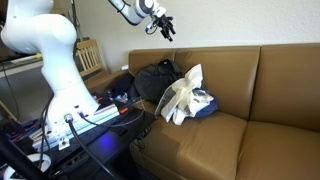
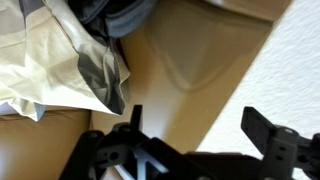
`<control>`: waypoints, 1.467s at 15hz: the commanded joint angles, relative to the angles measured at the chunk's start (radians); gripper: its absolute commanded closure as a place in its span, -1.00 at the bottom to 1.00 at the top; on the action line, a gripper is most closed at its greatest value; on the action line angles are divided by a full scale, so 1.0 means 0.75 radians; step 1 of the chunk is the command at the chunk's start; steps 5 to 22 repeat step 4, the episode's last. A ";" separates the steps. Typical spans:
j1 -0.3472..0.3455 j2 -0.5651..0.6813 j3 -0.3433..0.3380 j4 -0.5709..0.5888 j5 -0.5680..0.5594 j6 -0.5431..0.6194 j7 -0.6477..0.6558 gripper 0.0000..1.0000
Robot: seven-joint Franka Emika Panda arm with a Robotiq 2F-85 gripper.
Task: Move the pillow cases to the right
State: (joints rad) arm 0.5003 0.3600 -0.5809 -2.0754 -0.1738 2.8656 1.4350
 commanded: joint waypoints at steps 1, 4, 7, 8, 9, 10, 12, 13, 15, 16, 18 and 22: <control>0.198 -0.179 -0.018 -0.145 -0.176 0.020 0.009 -1.00; 0.198 -0.133 -0.001 -0.087 -0.133 -0.001 0.015 -1.00; 0.198 -0.133 -0.001 -0.087 -0.133 -0.001 0.015 -1.00; 0.198 -0.133 -0.001 -0.087 -0.133 -0.001 0.015 -1.00; 0.198 -0.133 -0.001 -0.087 -0.133 -0.001 0.015 -1.00; 0.198 -0.133 -0.001 -0.087 -0.133 -0.001 0.015 -1.00; 0.198 -0.133 -0.001 -0.087 -0.133 -0.001 0.015 -1.00; 0.198 -0.133 -0.001 -0.087 -0.133 -0.001 0.015 -1.00; 0.198 -0.133 -0.001 -0.087 -0.133 -0.001 0.015 -1.00; 0.198 -0.133 -0.001 -0.087 -0.133 -0.001 0.015 -1.00; 0.198 -0.133 -0.001 -0.087 -0.133 -0.001 0.015 -1.00; 0.198 -0.133 -0.001 -0.087 -0.133 -0.001 0.015 -1.00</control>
